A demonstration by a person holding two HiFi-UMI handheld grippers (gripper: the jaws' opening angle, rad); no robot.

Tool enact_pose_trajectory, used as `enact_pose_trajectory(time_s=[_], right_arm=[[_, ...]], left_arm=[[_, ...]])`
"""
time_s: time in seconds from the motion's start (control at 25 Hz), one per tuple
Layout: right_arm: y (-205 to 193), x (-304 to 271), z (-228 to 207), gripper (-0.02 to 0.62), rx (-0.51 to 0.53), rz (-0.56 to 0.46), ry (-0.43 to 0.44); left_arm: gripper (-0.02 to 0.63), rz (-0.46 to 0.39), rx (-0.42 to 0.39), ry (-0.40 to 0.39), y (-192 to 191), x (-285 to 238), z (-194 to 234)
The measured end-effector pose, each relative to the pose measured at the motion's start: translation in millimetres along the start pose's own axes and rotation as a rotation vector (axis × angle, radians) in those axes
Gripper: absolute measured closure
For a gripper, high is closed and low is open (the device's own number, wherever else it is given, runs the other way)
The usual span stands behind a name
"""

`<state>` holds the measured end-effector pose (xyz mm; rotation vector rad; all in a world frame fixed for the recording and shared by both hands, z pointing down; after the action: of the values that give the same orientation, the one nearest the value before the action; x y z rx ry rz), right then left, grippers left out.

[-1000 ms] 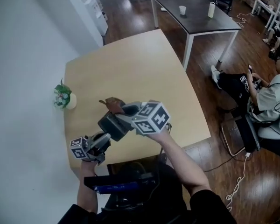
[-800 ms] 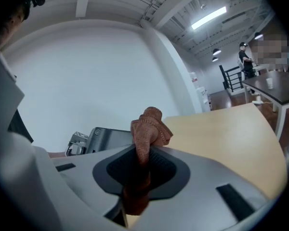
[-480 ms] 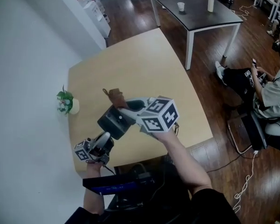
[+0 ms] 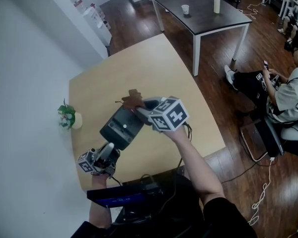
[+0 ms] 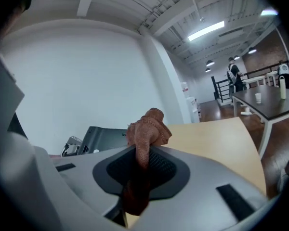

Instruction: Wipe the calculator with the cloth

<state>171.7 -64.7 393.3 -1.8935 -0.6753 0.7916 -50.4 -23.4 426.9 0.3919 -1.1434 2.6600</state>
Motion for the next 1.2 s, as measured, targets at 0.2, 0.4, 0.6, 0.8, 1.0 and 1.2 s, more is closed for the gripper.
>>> enact_pose_trajectory(time_s=[0.2, 0.4, 0.6, 0.8, 1.0, 1.2], right_arm=[[43.9, 9.3, 50.1, 0.526, 0.048, -0.124, 0.133], [38.9, -11.4, 81.1, 0.525, 0.143, -0.043, 0.229], [11.4, 10.7, 26.9, 0.526, 0.123, -0.006, 0.009], [21.0, 38.0, 41.0, 0.526, 0.033, -0.131, 0.074], [35.2, 23.1, 105.8, 0.526, 0.1, -0.137, 0.272], [20.1, 13.2, 95.4, 0.525, 0.145, -0.052, 0.211]], left_arm=[[0.563, 0.007, 0.0, 0.004, 1.2, -2.8, 3.6], [0.56, -0.04, 0.004, -0.075, 6.2, -8.1, -8.9], [0.561, -0.123, 0.081, -0.085, 8.8, -9.8, -19.6], [0.563, -0.161, 0.108, -0.094, 12.6, -19.5, -27.2], [0.561, -0.133, 0.092, -0.094, 10.0, -27.6, -29.3], [0.56, -0.119, 0.068, -0.123, 8.9, -32.6, -40.6]])
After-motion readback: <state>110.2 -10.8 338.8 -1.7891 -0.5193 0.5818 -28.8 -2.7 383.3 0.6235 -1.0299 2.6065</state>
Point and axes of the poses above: the fingertips, and each gripper's own axes: x backward along the fingers, z to its left, y out of its top, the point moved 4 cm from there along x, backward along the fingers, and after that the axes turned 3 degrees about -z, right-handed, at the moved point
